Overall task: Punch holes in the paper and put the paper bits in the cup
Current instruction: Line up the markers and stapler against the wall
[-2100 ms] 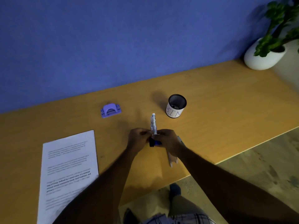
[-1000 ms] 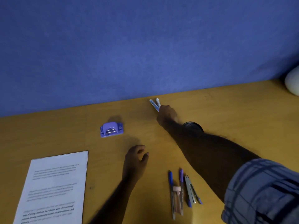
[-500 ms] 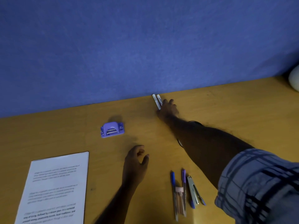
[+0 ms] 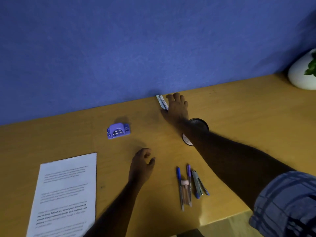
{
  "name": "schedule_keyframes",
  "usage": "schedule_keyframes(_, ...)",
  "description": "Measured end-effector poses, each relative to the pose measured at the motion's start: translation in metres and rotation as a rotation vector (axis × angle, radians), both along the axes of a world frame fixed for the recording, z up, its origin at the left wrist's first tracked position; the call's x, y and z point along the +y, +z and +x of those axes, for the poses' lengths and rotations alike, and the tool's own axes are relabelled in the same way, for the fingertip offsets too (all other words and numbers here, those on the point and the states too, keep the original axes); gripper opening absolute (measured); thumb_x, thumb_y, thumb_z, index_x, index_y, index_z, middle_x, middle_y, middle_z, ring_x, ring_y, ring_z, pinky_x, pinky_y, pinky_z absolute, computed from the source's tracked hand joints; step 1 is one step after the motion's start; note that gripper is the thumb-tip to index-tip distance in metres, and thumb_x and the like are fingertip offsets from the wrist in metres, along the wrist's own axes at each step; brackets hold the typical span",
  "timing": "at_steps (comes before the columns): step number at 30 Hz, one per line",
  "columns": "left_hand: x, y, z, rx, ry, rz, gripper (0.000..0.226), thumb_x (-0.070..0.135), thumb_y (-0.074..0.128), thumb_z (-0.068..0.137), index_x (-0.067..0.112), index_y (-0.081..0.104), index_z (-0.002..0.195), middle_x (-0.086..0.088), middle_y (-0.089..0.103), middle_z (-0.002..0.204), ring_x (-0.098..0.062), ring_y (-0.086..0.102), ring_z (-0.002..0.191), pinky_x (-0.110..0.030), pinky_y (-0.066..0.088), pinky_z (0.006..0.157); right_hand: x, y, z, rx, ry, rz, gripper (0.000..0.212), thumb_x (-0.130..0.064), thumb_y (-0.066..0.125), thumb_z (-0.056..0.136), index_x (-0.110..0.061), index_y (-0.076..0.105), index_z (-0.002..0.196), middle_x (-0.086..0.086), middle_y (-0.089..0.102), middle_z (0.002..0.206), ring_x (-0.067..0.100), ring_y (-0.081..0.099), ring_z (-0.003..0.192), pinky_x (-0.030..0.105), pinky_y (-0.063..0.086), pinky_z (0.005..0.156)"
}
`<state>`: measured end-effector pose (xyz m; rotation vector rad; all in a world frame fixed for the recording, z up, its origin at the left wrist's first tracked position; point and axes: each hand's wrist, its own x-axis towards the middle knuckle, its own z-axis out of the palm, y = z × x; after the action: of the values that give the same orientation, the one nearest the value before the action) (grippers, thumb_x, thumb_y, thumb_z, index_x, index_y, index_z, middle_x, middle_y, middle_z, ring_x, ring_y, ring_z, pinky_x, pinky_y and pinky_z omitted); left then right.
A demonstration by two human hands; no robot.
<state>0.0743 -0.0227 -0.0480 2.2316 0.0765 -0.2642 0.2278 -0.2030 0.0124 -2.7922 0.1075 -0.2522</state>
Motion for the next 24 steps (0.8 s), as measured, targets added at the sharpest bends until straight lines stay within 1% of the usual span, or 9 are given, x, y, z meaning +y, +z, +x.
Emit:
schedule_keyframes(2,-0.004,0.002,-0.002,0.04,-0.018,0.028,0.037,0.021,0.071,0.088,0.017,0.06,0.123,0.0,0.063,0.114,-0.012,0.059,0.102,-0.032,0.053,0.09,-0.004,0.017,-0.019,-0.12,0.018,0.044,0.052,-0.04,0.062,0.082,-0.015,0.053,0.126,0.009,0.051,0.127,0.029,0.046,0.116,0.041,0.039,0.091)
schedule_keyframes(6,-0.016,0.003,-0.013,0.077,-0.04,0.077,0.037,0.024,0.072,0.086,0.014,0.061,0.121,-0.002,0.064,0.112,-0.016,0.06,0.103,-0.031,0.051,0.09,-0.02,0.039,-0.07,-0.333,-0.06,0.171,0.039,-0.04,0.061,0.086,-0.015,0.059,0.116,0.005,0.056,0.117,0.019,0.05,0.107,0.032,0.042,0.084)
schedule_keyframes(9,-0.029,0.004,-0.024,0.102,-0.079,0.116,0.036,0.026,0.071,0.086,0.014,0.061,0.119,-0.004,0.064,0.112,-0.019,0.06,0.105,-0.03,0.047,0.091,-0.038,0.035,-0.118,-0.385,-0.126,0.259,0.025,-0.033,0.061,0.088,-0.015,0.062,0.105,0.002,0.059,0.104,0.012,0.051,0.095,0.022,0.04,0.076)
schedule_keyframes(11,-0.036,0.004,-0.032,0.123,-0.113,0.134,0.04,0.028,0.069,0.087,0.014,0.06,0.123,-0.004,0.062,0.118,-0.019,0.058,0.11,-0.029,0.046,0.094,-0.051,0.025,-0.151,-0.386,-0.181,0.317,0.013,-0.026,0.061,0.086,-0.015,0.062,0.093,0.0,0.058,0.092,0.011,0.051,0.083,0.023,0.04,0.068)
schedule_keyframes(13,-0.043,0.004,-0.039,0.144,-0.163,0.143,0.04,0.028,0.067,0.088,0.014,0.059,0.125,-0.004,0.061,0.124,-0.019,0.057,0.115,-0.027,0.044,0.094,-0.062,0.01,-0.183,-0.322,-0.219,0.322,0.004,-0.018,0.062,0.086,-0.015,0.061,0.088,-0.001,0.058,0.086,0.012,0.051,0.073,0.03,0.045,0.06)
schedule_keyframes(16,-0.054,0.005,-0.045,0.182,-0.197,0.174,0.034,0.029,0.066,0.087,0.011,0.064,0.117,-0.008,0.067,0.12,-0.023,0.062,0.111,-0.03,0.046,0.09,-0.073,-0.014,-0.222,-0.071,-0.227,0.278,0.003,-0.013,0.062,0.087,-0.012,0.064,0.089,0.003,0.062,0.086,0.015,0.054,0.068,0.036,0.05,0.059)
schedule_keyframes(20,-0.068,0.008,-0.047,0.229,-0.185,0.255,0.031,0.033,0.065,0.089,0.012,0.069,0.112,-0.007,0.071,0.115,-0.023,0.065,0.11,-0.033,0.049,0.089,-0.073,-0.035,-0.249,0.27,-0.226,0.258,0.008,-0.017,0.061,0.088,-0.013,0.065,0.093,0.005,0.066,0.091,0.018,0.059,0.077,0.026,0.045,0.062)
schedule_keyframes(22,-0.074,0.008,-0.048,0.227,-0.193,0.304,0.032,0.034,0.065,0.091,0.011,0.069,0.114,-0.008,0.071,0.116,-0.023,0.066,0.111,-0.032,0.05,0.088,-0.07,-0.039,-0.254,0.378,-0.235,0.268,0.009,-0.02,0.06,0.089,-0.015,0.065,0.094,0.004,0.066,0.093,0.016,0.057,0.078,0.02,0.039,0.059)
schedule_keyframes(24,-0.078,0.007,-0.049,0.219,-0.207,0.337,0.036,0.034,0.064,0.091,0.009,0.068,0.117,-0.01,0.071,0.118,-0.023,0.066,0.111,-0.034,0.052,0.089,-0.066,-0.041,-0.256,0.423,-0.239,0.272,0.01,-0.022,0.059,0.089,-0.016,0.066,0.093,0.003,0.065,0.093,0.014,0.055,0.077,0.02,0.036,0.057)
